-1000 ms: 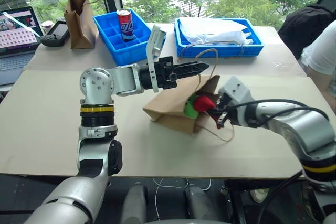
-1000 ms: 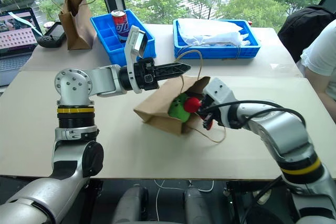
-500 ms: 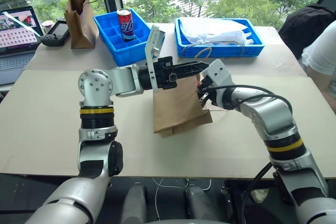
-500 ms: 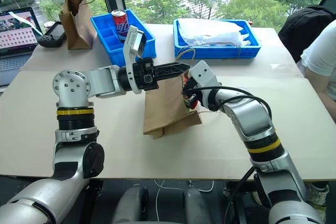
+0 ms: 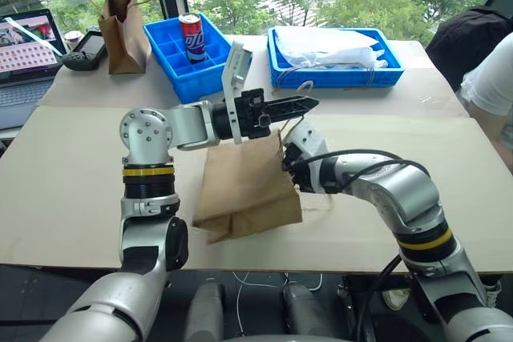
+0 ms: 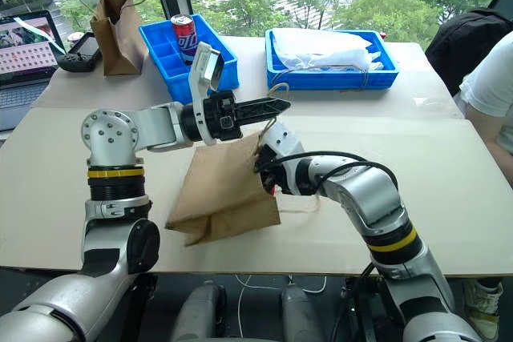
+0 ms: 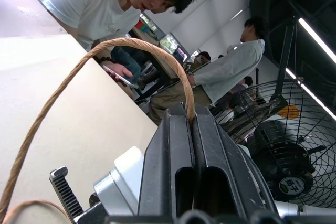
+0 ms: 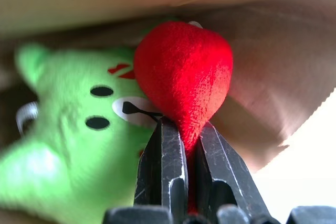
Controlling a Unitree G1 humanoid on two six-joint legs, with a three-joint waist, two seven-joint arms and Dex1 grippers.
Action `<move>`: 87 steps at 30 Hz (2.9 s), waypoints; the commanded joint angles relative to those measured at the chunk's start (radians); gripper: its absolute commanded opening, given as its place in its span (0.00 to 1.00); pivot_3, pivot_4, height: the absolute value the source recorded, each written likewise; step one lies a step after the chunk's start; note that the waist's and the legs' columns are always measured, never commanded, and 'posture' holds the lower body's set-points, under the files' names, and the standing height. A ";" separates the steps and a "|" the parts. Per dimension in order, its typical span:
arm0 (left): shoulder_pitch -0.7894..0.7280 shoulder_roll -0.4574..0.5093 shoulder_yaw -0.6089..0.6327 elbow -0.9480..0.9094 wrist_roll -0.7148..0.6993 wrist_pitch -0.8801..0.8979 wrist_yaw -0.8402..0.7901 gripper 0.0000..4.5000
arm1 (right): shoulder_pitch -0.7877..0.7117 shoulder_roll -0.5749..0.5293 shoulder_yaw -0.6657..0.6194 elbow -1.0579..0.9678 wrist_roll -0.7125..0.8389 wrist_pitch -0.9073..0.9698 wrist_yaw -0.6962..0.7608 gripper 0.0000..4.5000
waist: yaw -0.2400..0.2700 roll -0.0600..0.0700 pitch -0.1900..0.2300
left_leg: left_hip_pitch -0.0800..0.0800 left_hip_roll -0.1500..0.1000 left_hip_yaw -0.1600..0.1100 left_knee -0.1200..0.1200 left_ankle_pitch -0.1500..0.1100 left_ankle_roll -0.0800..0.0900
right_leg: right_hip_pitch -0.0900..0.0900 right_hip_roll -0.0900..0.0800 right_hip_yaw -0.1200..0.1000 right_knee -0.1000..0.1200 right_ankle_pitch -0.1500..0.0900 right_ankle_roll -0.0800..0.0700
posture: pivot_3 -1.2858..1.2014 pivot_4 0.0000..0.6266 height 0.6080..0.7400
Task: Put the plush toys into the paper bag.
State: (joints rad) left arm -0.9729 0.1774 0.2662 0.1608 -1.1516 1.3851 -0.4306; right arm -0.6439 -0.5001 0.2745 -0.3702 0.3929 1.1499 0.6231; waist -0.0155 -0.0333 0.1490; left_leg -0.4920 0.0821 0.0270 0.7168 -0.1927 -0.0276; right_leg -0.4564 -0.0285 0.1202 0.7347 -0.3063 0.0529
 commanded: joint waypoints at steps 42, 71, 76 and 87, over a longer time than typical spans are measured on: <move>0.032 -0.061 -0.061 -0.103 -0.020 -0.051 -0.009 0.00 | 0.256 0.164 -0.151 -0.075 -0.109 -0.280 -0.214 0.68 | -0.002 0.000 0.000 | 0.000 0.000 0.000 -0.001 0.000 0.000 | 0.000 0.000 0.000 0.000 0.000 0.000 | 0.52 0.24 0.44; 0.052 -0.071 -0.076 -0.112 -0.041 -0.025 -0.008 0.00 | 0.481 0.095 -0.742 0.022 0.215 -0.011 -0.239 0.97 | -0.008 0.000 0.000 | 0.000 0.000 0.000 -0.001 0.000 0.000 | 0.001 0.000 0.001 -0.001 0.000 0.000 | 0.52 0.24 0.44; 0.047 -0.062 -0.068 -0.119 -0.047 -0.022 0.002 0.00 | 0.428 0.180 -0.732 0.076 0.230 -0.024 -0.303 0.97 | -0.027 0.000 0.000 | 0.001 0.000 -0.001 -0.001 0.002 0.000 | 0.001 0.001 0.001 0.000 0.000 0.001 | 0.52 0.24 0.44; 0.061 -0.025 -0.040 -0.150 -0.076 -0.017 0.049 0.00 | 0.494 0.336 -1.159 0.073 0.732 0.207 -0.504 0.97 | -0.016 0.000 0.000 | 0.000 0.000 -0.003 -0.001 0.002 0.001 | 0.001 0.001 0.000 0.000 0.000 0.000 | 0.52 0.24 0.44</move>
State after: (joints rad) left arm -0.9058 0.1538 0.2177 0.0479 -1.1994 1.3675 -0.3831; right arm -0.1720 -0.1668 -0.8268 -0.2740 1.0148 1.3035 0.1726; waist -0.0316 -0.0332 0.1489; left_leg -0.4922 0.0818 0.0243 0.7154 -0.1904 -0.0270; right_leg -0.4550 -0.0274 0.1199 0.7344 -0.3062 0.0527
